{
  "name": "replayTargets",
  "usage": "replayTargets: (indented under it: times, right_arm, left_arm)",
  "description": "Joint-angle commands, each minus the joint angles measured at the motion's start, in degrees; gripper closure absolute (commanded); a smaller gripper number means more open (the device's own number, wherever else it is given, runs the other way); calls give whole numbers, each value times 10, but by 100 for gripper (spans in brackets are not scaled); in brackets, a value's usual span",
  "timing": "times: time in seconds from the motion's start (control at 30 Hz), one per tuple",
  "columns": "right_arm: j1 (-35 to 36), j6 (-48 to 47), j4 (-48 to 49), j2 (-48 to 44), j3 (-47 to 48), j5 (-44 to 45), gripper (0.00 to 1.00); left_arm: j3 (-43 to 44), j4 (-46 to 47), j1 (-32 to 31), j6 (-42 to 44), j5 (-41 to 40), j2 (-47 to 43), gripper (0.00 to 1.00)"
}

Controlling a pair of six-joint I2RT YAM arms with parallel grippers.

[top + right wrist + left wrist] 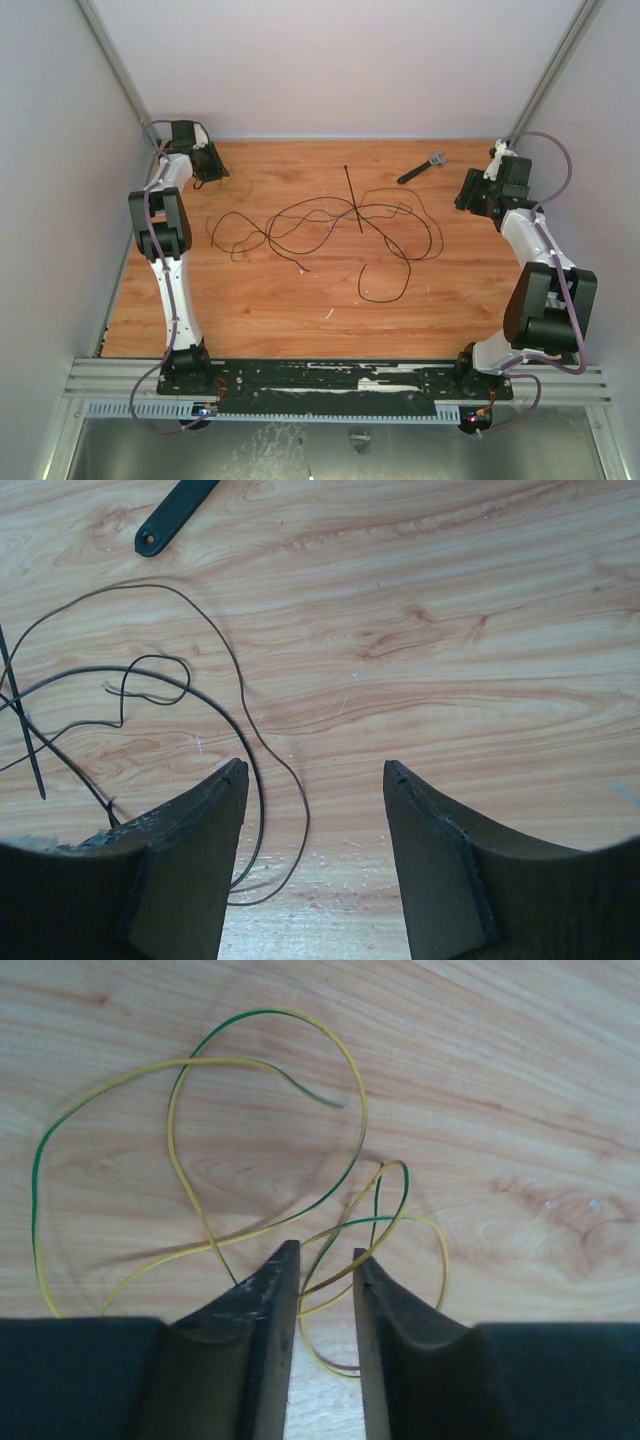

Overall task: Zip-tie the wires
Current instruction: Pick up the cable at the center of the board.

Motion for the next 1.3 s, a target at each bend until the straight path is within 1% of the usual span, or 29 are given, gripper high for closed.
replayTargets:
  times: [0.0, 0.03, 0.1, 0.13, 0.2, 0.4, 0.5, 0.53, 0.6, 0.67, 0.8, 0.9, 1.0, 1.1, 1.17, 1.27]
  right_arm:
    - [0, -7, 1, 1, -5, 2, 42]
    - [0, -8, 1, 2, -5, 1, 42]
    - [0, -7, 2, 1, -5, -2, 42]
    - [-1, -7, 2, 0, -5, -3, 42]
    - [0, -8, 2, 1, -5, -6, 42]
    - [0, -6, 12, -14, -8, -33, 41]
    - [0, -4, 24, -32, -13, -48, 33]
    - [0, -4, 34, -40, -16, -58, 29]
    - [0, -2, 55, -58, -25, -85, 23]
    - [-1, 5, 77, -76, -36, -115, 19]
    - [0, 35, 141, -113, -55, -207, 12]
    - [5, 78, 204, -135, -69, -289, 10]
    - [22, 124, 267, -149, -73, -345, 9]
    - [57, 158, 325, -169, -74, -366, 7]
    - [89, 160, 357, -185, -75, -356, 3]
    - [147, 145, 415, -205, -88, -341, 1]
  left_arm:
    - [18, -1, 1, 2, -5, -18, 72]
    - [19, -1, 0, 2, -6, -20, 79]
    - [20, 0, 0, 2, -6, -26, 90]
    - [21, -1, 0, 1, -7, -31, 95]
    - [24, -1, 0, -1, -7, -43, 100]
    - [45, -1, 0, -4, 1, -106, 100]
    - [63, -1, 0, -9, 19, -148, 100]
    - [72, 0, 0, -11, 28, -165, 100]
    - [91, 3, 0, -19, 53, -192, 100]
    - [98, 23, 0, -41, 90, -223, 100]
    - [86, 107, -2, -112, 171, -287, 100]
    - [70, 177, -10, -172, 221, -327, 100]
    - [46, 275, -16, -256, 277, -360, 100]
    - [20, 404, -20, -365, 324, -388, 100]
    - [2, 495, -22, -443, 347, -402, 100]
    - [-22, 612, -24, -553, 360, -416, 100]
